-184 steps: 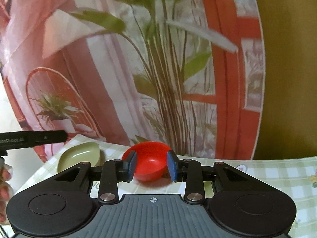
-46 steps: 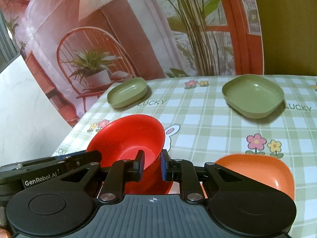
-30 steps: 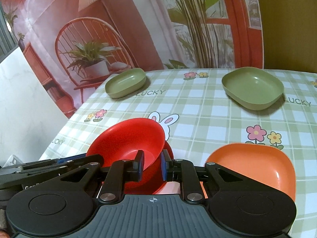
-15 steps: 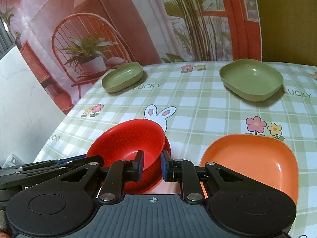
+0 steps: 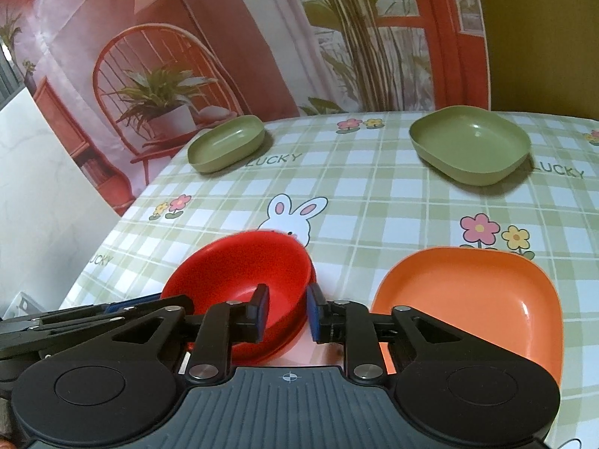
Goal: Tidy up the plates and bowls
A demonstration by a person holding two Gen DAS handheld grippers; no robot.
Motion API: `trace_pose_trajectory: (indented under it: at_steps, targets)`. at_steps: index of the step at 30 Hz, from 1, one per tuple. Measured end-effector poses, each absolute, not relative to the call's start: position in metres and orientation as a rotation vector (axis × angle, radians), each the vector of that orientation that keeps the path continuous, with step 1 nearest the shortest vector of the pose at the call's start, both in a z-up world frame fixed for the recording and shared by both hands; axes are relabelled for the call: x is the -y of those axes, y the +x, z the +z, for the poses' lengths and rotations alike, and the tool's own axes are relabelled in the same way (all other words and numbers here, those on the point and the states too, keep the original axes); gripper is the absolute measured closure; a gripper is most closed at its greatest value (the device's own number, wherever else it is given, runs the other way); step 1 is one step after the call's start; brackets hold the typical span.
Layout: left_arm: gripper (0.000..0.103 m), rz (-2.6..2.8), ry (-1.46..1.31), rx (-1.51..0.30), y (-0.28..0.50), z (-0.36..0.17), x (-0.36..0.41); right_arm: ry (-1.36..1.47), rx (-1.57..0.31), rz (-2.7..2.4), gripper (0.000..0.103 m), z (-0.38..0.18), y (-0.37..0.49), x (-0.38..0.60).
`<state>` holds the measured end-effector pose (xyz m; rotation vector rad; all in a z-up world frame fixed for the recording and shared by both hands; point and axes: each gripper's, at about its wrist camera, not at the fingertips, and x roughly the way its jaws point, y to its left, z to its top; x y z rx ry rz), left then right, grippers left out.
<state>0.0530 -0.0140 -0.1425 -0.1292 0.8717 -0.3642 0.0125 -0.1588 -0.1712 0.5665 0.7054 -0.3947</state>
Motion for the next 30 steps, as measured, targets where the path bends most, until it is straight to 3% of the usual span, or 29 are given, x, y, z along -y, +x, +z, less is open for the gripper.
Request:
trace_pose_trajectory:
  at_steps: [6, 20, 23, 26, 30]
  targets:
    - [0.068, -0.347, -0.138, -0.866, 0.053, -0.142, 0.011, 0.570, -0.694, -0.407, 0.080, -0.170, 0.010, 0.161]
    - [0.068, -0.346, -0.125, -0.796, 0.065, -0.123, 0.004, 0.585, -0.650, -0.423, 0.076, -0.162, 0.007, 0.162]
    - [0.066, -0.345, -0.104, -0.755, 0.071, -0.110, -0.003, 0.584, -0.640, -0.417, 0.073, -0.159, 0.008, 0.163]
    - [0.057, -0.334, -0.106, -0.723, 0.075, -0.100, -0.012, 0.579, -0.627, -0.406, 0.069, -0.155, 0.009, 0.163]
    - [0.056, -0.326, -0.108, -0.691, 0.081, -0.088, -0.023, 0.592, -0.607, -0.404, 0.052, -0.146, 0.009, 0.165]
